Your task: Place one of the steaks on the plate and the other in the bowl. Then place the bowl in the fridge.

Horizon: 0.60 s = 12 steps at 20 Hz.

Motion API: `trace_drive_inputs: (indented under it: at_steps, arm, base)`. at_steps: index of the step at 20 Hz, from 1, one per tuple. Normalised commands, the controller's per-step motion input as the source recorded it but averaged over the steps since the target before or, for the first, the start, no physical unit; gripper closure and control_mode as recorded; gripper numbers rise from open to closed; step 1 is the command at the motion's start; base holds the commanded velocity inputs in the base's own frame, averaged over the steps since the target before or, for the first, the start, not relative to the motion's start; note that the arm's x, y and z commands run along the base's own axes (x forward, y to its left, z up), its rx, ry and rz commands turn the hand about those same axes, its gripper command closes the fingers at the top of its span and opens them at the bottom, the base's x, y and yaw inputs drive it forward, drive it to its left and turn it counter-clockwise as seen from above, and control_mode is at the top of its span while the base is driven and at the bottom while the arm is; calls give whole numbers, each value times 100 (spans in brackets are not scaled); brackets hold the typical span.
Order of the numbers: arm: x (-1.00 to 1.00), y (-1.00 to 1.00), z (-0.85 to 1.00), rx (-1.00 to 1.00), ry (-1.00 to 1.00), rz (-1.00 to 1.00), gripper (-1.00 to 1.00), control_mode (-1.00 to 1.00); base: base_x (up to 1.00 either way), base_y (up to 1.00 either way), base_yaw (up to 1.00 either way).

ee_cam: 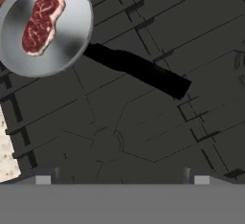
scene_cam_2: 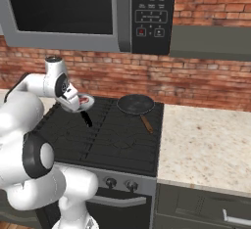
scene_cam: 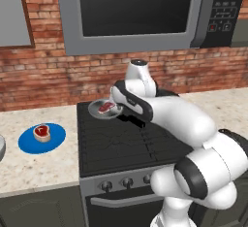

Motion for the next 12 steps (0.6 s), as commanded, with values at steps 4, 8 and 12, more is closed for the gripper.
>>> trace_drive_inputs:
  at_steps: [4, 8, 12]
  arm:
    - [32, 1, -9, 0, 0, -3, -100, -100]
    - [44, 5, -6, 0, 0, -4, -100, -100]
    - [35, 8, -17, 0, 2, -4, -100, -100]
  base:
    - [0, 0, 0]
    - [0, 0, 0]
    - [0, 0, 0]
